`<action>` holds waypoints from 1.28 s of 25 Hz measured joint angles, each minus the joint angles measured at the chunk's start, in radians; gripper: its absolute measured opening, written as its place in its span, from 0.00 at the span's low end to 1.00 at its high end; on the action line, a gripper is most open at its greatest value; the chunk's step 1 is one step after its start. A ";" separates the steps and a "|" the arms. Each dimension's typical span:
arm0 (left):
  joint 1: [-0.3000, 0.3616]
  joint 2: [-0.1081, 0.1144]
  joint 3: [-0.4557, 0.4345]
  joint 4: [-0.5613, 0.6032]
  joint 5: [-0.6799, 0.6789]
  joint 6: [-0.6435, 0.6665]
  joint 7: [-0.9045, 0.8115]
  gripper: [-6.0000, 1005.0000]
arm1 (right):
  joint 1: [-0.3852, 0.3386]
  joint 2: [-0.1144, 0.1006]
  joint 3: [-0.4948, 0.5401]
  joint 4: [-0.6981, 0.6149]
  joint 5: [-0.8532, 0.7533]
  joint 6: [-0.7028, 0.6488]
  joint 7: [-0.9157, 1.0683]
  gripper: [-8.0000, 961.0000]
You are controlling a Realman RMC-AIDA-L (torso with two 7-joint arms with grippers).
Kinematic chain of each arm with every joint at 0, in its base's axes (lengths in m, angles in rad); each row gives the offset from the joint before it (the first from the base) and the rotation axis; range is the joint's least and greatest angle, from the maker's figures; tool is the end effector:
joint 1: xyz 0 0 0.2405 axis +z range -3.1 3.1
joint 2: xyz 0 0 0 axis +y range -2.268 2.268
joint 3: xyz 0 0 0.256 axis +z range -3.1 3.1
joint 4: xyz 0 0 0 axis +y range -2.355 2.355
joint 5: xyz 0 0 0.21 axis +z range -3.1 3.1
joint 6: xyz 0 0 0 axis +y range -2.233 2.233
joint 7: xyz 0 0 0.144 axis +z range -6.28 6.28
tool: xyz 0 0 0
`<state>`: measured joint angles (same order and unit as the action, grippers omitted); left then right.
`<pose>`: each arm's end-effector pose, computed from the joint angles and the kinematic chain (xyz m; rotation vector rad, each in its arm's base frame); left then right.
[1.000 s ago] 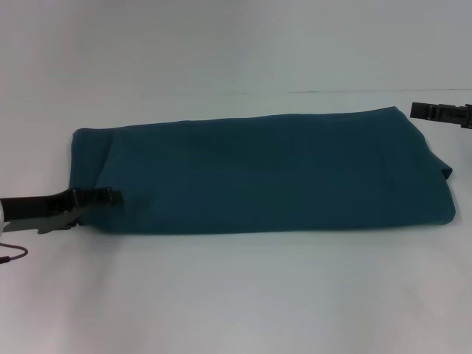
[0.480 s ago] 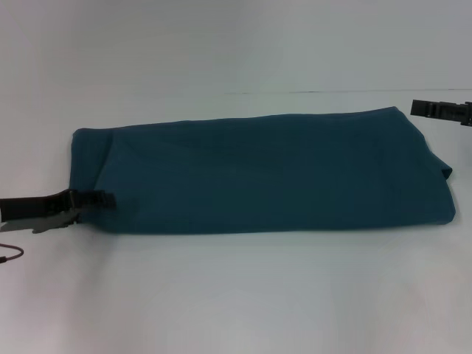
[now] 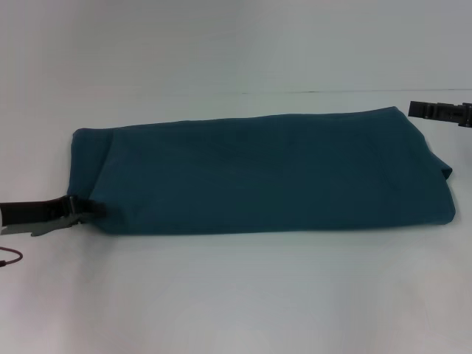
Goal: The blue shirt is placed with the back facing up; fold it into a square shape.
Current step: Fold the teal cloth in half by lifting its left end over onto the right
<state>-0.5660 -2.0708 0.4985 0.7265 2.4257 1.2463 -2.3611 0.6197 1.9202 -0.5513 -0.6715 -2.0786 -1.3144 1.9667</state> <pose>-0.3317 0.3566 0.0274 -1.9473 -1.8002 -0.4154 0.2910 0.3995 0.0928 -2.2176 1.2294 0.6416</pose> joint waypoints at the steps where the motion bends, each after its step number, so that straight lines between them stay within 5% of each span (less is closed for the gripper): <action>1: 0.000 0.000 0.000 0.000 0.001 0.000 0.000 0.36 | 0.000 0.000 0.000 0.000 0.000 0.000 0.000 0.95; 9: 0.011 0.000 -0.005 0.003 0.001 -0.019 0.009 0.10 | -0.003 0.005 -0.001 0.001 0.000 0.000 0.001 0.95; 15: 0.035 0.000 -0.018 0.023 0.001 -0.022 0.027 0.03 | -0.002 0.017 -0.001 0.008 0.000 0.004 0.001 0.95; 32: 0.181 0.009 -0.217 0.186 0.000 -0.004 0.075 0.04 | 0.049 0.071 -0.033 0.011 0.002 0.062 -0.001 0.95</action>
<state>-0.3855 -2.0618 0.2818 0.9126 2.4258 1.2424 -2.2865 0.6688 1.9914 -0.5842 -0.6606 -2.0768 -1.2526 1.9654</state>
